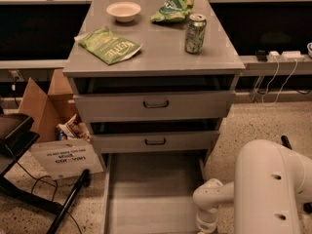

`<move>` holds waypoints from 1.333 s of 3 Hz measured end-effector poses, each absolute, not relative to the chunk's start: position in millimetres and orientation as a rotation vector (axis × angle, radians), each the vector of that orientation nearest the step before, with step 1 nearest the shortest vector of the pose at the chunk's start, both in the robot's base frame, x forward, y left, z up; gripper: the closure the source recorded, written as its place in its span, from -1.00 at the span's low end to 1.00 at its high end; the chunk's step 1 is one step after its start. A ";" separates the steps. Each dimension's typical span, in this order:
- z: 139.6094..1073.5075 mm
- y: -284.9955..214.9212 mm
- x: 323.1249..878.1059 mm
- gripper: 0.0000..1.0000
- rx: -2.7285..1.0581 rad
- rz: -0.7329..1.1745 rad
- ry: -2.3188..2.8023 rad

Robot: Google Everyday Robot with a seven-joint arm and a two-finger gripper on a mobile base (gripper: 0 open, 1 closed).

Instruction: Open bottom drawer

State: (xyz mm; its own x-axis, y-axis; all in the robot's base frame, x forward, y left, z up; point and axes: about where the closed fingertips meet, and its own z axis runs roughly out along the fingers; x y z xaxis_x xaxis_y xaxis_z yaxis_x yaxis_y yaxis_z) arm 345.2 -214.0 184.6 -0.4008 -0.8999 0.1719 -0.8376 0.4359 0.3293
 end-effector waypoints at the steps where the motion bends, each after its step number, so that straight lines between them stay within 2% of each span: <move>1: 196.0 -189.3 357.3 -1.00 1.599 -0.260 -2.262; 2: 244.2 -175.4 351.7 -1.00 1.609 -0.223 -2.245; 4: 376.3 -169.7 268.5 -1.00 1.358 -0.139 -2.427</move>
Offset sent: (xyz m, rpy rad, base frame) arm -0.0242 0.0255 0.2398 -0.2188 -0.0300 0.0403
